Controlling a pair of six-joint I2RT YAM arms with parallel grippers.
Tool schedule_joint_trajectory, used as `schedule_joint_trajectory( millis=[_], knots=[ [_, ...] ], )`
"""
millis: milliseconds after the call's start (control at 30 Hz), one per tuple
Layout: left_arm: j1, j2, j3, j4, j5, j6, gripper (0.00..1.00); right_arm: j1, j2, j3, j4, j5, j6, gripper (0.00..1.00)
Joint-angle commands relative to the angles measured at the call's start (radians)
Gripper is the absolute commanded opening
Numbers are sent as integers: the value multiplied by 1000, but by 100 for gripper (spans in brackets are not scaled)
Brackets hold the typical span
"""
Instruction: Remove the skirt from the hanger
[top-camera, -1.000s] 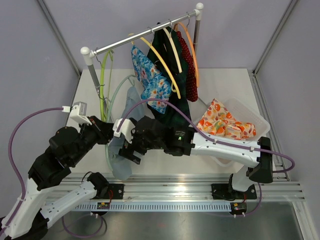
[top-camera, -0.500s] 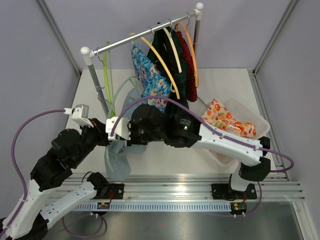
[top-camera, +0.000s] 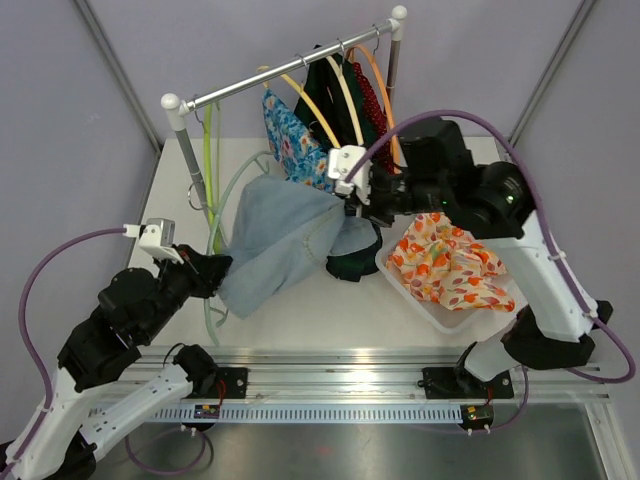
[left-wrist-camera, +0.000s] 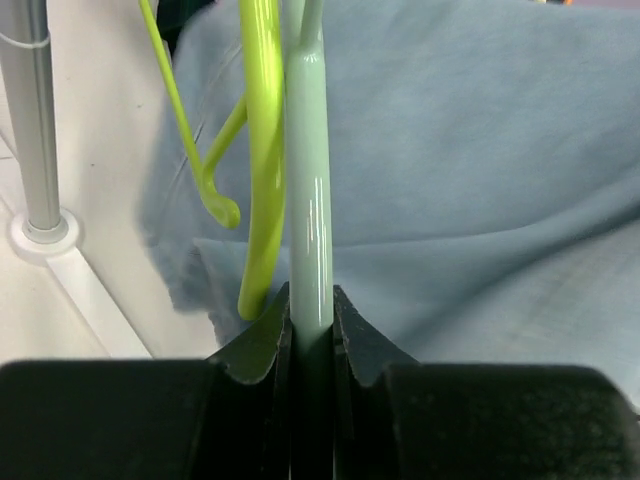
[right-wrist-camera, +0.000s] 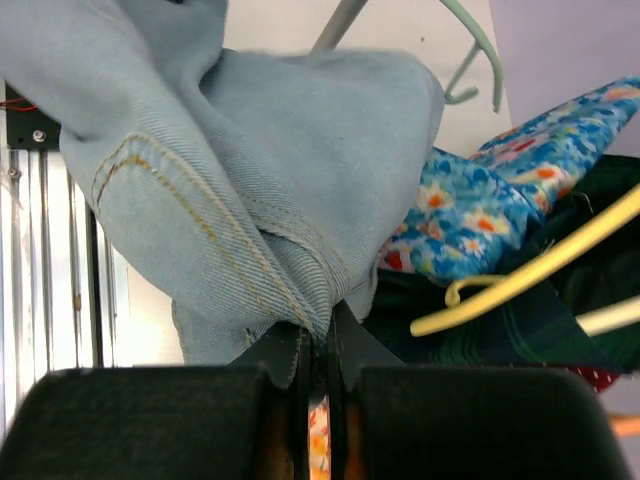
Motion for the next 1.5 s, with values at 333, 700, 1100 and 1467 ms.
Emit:
schedule_joint_trajectory(
  millis=[333, 700, 1100, 1467],
  knots=[
    [2, 25, 82, -21, 105, 95, 0, -219, -309, -459, 100, -406, -37, 0],
    [2, 36, 152, -18, 235, 118, 0, -219, -269, -768, 215, -486, -32, 15],
    [1, 104, 231, 0, 137, 81, 0, -232, -336, -882, 280, -311, -35, 99],
    [2, 361, 437, -12, -79, 199, 0, -465, -450, -998, 371, -440, 18, 99]
  ],
)
